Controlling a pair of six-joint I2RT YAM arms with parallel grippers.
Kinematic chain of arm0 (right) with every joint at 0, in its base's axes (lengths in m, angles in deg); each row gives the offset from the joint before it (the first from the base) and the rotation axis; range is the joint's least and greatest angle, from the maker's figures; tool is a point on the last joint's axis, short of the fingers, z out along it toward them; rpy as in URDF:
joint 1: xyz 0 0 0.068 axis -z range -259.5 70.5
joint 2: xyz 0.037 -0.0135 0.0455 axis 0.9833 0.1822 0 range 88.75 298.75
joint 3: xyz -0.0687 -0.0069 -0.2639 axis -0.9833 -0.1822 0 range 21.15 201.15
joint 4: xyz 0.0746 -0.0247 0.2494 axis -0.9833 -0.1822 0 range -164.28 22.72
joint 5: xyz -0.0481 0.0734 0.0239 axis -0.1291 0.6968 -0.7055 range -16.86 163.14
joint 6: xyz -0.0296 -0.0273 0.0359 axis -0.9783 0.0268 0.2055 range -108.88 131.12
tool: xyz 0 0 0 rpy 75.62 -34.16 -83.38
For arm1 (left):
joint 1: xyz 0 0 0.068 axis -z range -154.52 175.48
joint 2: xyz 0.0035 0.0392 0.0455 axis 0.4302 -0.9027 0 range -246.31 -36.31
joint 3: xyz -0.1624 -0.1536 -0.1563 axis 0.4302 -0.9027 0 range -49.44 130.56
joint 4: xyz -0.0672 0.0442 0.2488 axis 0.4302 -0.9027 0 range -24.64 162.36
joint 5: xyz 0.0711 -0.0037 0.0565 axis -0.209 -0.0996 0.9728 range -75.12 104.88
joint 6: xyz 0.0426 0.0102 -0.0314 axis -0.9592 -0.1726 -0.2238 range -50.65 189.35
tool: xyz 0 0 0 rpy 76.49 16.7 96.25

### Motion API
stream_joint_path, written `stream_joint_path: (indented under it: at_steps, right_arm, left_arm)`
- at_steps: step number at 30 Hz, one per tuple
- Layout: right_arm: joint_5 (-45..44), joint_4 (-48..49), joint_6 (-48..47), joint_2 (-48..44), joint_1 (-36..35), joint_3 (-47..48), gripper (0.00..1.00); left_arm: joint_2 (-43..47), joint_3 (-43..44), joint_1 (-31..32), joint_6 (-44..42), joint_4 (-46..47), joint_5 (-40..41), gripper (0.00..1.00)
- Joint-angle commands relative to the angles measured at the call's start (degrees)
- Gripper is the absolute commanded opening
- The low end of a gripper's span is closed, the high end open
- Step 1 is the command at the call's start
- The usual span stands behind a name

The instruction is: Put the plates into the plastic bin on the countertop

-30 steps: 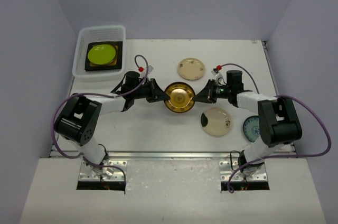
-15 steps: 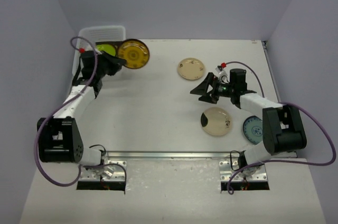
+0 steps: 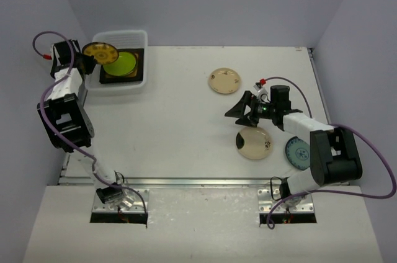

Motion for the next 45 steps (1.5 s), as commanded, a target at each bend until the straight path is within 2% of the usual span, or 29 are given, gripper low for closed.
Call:
stream_joint_path:
  at_steps: [1,3,10,13,20,25,28,31,33,34,35,36,40,45]
  right_arm:
    - [0.12,0.18,-2.11,-1.64,0.2,-0.02,0.99]
    - [0.29,0.18,-2.03,-1.13,0.21,0.14,0.99]
    - [1.44,1.38,-0.71,0.73,0.21,0.34,0.99]
    - [1.44,2.1,-0.44,1.43,0.21,-0.09,0.99]
    - [2.67,4.75,1.15,3.13,0.21,-1.43,0.99]
    - [2.6,4.85,0.75,3.54,0.19,-1.53,0.99]
    - [2.67,4.84,0.62,3.9,0.21,-1.43,0.99]
    - [2.75,4.99,0.54,4.58,0.21,-1.42,0.99]
    - [2.84,5.18,0.53,4.95,0.21,-1.26,0.99]
    - [2.85,5.19,0.61,5.13,0.21,-1.17,0.99]
    - [2.85,5.13,0.62,5.39,0.21,-0.92,0.99]
    - [2.85,5.05,0.62,5.59,0.21,-0.67,0.99]
    - [2.19,4.12,-0.05,6.03,0.21,0.54,0.99]
    - [-4.86,-2.89,-3.77,5.48,0.21,4.63,0.99]
  left_arm:
    - [-4.91,9.83,-2.16,-3.33,-3.82,-5.45,0.0]
    - [-7.87,13.06,-2.09,-4.24,-6.75,-6.94,0.0]
    - [-9.59,10.92,-0.96,-4.88,-4.85,-9.26,0.02]
    - [-12.18,12.67,0.12,-5.61,-5.4,-10.34,0.02]
    - [-19.13,19.53,3.11,-4.9,-7.09,-9.76,0.03]
    - [-23.23,25.52,4.55,-4.45,-9.67,-8.52,0.1]
    - [-24.53,27.28,5.02,-4.21,-10.24,-8.02,0.24]
    - [-25.49,28.52,5.28,-4.11,-10.65,-8.64,0.42]
    - [-24.97,28.25,5.55,-4.11,-10.95,-8.37,0.63]
    - [-24.54,28.07,5.72,-4.27,-10.89,-8.12,0.69]
    - [-23.65,27.69,5.98,-4.53,-10.82,-7.67,0.9]
    - [-22.9,27.49,6.14,-4.72,-10.77,-7.46,0.99]
    - [-19.97,27.49,6.29,-5.5,-10.86,-7.16,1.0]
    - [-17.84,28.53,6.55,-8.4,-13.13,-5.47,1.0]
